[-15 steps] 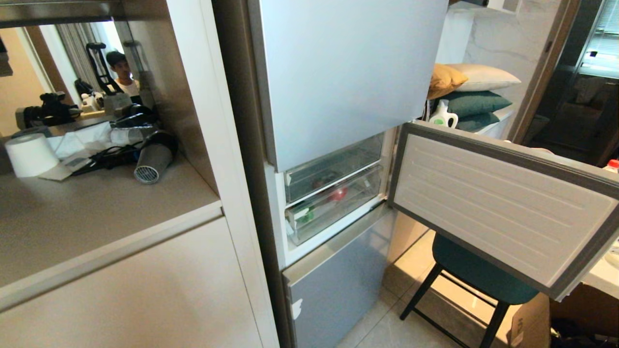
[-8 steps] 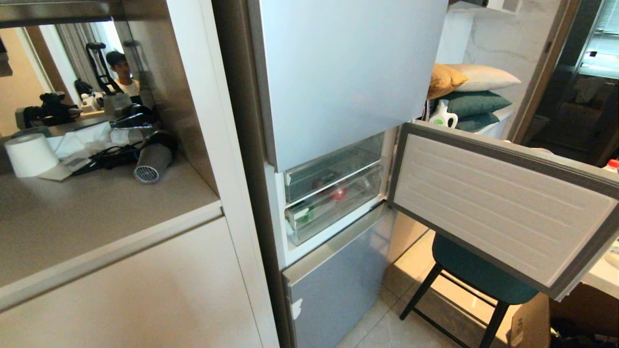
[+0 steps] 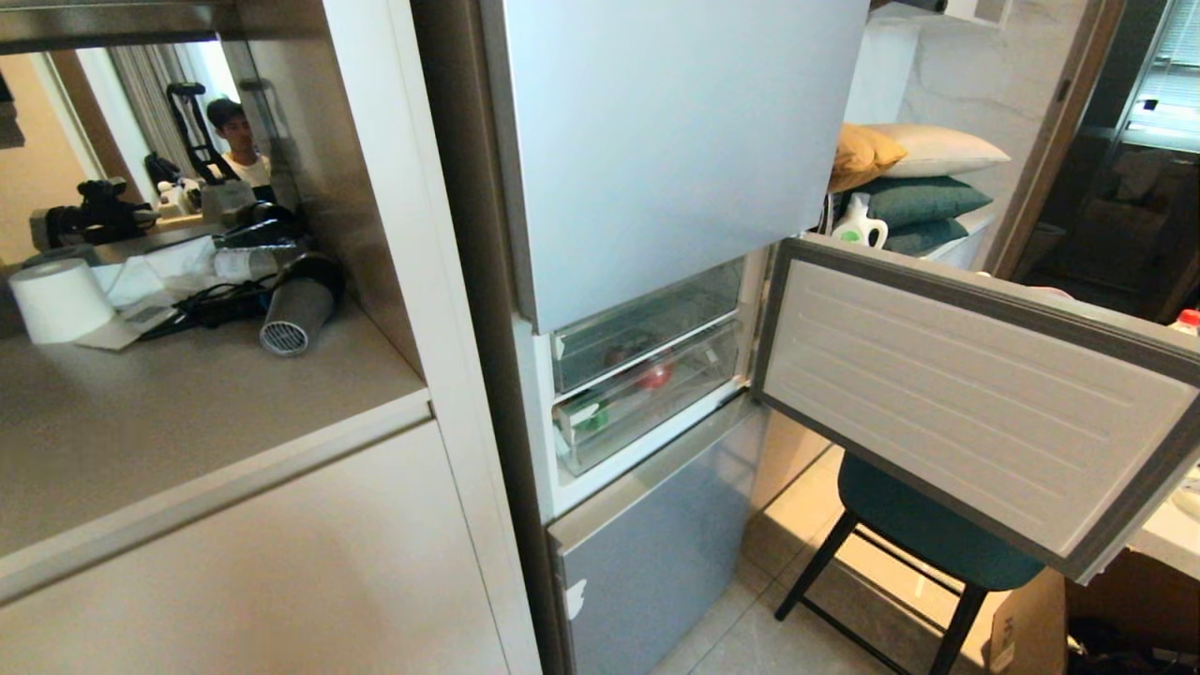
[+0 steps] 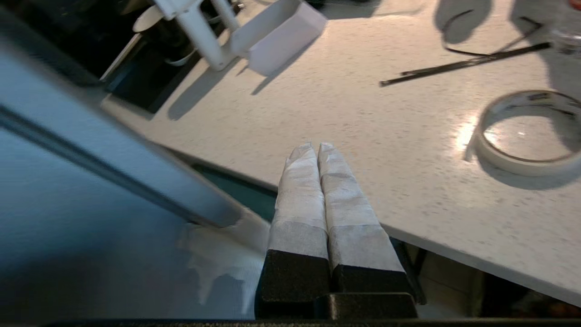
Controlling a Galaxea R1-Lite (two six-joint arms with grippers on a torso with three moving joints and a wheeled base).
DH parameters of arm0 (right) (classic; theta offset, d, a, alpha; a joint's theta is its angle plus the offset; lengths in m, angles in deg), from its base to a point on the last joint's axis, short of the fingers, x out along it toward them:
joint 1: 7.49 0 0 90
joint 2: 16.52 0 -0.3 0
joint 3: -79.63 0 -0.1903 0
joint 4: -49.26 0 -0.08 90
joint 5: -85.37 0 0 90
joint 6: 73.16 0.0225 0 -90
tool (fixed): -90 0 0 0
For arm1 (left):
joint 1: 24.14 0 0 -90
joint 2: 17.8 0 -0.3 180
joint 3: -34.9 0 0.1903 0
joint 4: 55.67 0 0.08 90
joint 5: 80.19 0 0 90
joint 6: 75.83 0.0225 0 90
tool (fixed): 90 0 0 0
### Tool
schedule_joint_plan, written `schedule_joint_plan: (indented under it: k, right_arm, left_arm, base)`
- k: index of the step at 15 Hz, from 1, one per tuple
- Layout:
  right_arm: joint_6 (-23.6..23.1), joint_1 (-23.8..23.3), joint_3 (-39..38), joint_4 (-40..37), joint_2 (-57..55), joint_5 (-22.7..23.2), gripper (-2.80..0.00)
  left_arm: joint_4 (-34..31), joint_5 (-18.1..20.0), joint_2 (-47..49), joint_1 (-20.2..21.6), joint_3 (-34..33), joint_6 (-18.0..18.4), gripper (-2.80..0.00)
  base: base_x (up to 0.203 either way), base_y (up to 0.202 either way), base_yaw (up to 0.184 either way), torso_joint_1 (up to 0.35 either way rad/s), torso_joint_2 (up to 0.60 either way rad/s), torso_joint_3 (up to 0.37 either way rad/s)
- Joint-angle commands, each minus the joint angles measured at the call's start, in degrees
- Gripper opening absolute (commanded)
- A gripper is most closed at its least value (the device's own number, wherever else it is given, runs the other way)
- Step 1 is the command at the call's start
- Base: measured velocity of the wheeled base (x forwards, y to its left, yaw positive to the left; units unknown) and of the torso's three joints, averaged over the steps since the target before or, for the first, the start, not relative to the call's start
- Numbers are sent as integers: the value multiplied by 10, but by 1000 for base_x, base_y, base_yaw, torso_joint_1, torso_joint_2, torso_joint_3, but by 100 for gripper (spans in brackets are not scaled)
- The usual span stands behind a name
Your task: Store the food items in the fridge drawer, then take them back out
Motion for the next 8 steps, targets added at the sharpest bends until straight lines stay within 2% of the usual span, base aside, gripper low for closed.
schedule_joint_plan:
  k: [1, 5, 8]
  right_arm:
    - [0, 4, 2, 3, 2, 13, -280]
    - [3, 11, 16, 3, -13, 15, -280]
    - [7, 11, 14, 0, -15, 68, -280]
  left_arm:
    - [0, 0, 0, 0, -6, 0, -280]
    - [0, 0, 0, 0, -6, 0, -280]
    - [0, 0, 0, 0, -6, 0, -280]
  base:
    - [0, 0, 0, 0, 0, 0]
    - [0, 0, 0, 0, 0, 0]
    - [0, 0, 0, 0, 0, 0]
